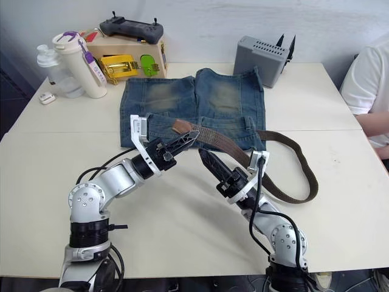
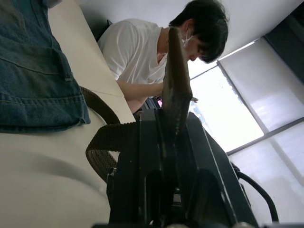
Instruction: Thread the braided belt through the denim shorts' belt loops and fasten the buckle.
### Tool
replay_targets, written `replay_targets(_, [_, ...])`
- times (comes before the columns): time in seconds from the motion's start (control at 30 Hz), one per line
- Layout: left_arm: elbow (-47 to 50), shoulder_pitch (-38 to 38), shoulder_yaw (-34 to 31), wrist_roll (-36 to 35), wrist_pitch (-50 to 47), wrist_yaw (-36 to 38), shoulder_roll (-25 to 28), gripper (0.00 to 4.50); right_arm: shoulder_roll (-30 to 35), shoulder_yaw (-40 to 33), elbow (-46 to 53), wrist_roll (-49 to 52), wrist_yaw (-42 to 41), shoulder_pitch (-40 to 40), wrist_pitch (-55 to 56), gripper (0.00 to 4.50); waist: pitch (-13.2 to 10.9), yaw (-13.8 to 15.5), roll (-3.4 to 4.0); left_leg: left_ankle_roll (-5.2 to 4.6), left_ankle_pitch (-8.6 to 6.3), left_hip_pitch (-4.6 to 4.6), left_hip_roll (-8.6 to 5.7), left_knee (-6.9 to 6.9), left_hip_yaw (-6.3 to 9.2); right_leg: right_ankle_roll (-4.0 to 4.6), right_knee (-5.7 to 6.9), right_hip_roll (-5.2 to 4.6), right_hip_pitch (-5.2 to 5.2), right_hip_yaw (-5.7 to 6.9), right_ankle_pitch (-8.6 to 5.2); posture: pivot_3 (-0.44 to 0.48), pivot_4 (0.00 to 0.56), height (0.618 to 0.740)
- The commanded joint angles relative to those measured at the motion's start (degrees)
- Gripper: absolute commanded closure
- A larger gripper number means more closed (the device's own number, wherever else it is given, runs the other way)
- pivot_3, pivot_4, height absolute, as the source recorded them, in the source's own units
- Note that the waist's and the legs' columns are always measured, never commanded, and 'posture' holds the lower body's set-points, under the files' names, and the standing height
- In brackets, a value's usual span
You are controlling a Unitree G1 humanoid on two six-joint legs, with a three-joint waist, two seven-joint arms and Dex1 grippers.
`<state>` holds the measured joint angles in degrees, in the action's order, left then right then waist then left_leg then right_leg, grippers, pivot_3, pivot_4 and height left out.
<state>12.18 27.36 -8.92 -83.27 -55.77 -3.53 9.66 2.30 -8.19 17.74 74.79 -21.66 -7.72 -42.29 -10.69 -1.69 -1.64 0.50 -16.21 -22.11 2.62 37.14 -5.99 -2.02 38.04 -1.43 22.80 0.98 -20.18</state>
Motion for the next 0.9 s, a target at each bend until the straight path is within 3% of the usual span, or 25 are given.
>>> replay_targets(0.03, [2.6,-0.5,0.6,-0.9,0.7,-0.5,-0.3,4.50,-0.7,-1.1,0.8,-0.4,-1.5,-1.4,3.3,0.07,0.0,0.0,0.00,0.01,0.00,0.00,0.00,-0.01,0.01,0.00,0.00,0.00,0.00,0.00,0.00,0.000,0.150,0.735])
replay_targets(0.27, [2.3,-1.5,1.1,0.6,1.0,-0.7,0.2,4.50,-1.9,-1.4,1.5,0.6,-2.6,-1.5,5.9,0.07,0.0,0.1,0.00,-0.01,-0.01,-0.02,0.00,-0.03,0.02,0.00,-0.06,0.00,0.00,0.00,0.00,0.000,0.150,0.735])
replay_targets(0.37, [2.5,-2.2,1.5,1.1,1.3,-0.5,0.0,4.50,-2.3,-1.3,1.5,1.1,-2.5,-1.4,6.3,1.36,0.0,0.1,0.00,-0.01,-0.01,-0.02,0.00,-0.02,0.02,0.00,-0.06,0.00,0.00,0.00,0.00,0.000,0.150,0.735])
replay_targets(0.57, [2.2,-2.0,1.9,1.7,1.6,0.2,-0.1,4.50,-1.8,-1.2,0.6,0.6,-1.4,-1.6,6.0,4.39,0.0,0.1,0.00,-0.01,-0.01,-0.03,-0.01,-0.02,0.02,0.00,-0.06,-0.01,0.00,0.00,0.00,0.000,0.150,0.735])
replay_targets(0.73, [3.3,-2.7,2.9,3.9,1.3,3.1,1.5,4.50,-2.0,-4.7,0.1,1.9,-1.1,-2.0,9.0,4.47,0.0,0.1,0.00,-0.01,0.00,-0.02,0.00,-0.05,0.02,0.00,-0.06,0.00,0.00,0.01,0.00,0.000,0.150,0.735])
replay_targets(0.9, [4.8,-2.8,1.6,7.9,3.2,8.5,6.0,2.29,2.1,-7.9,3.2,3.5,-0.3,0.7,8.2,4.50,0.0,0.1,0.01,-0.02,-0.01,-0.03,-0.01,-0.06,0.02,0.00,-0.10,-0.01,0.00,0.00,0.00,0.000,0.150,0.735])
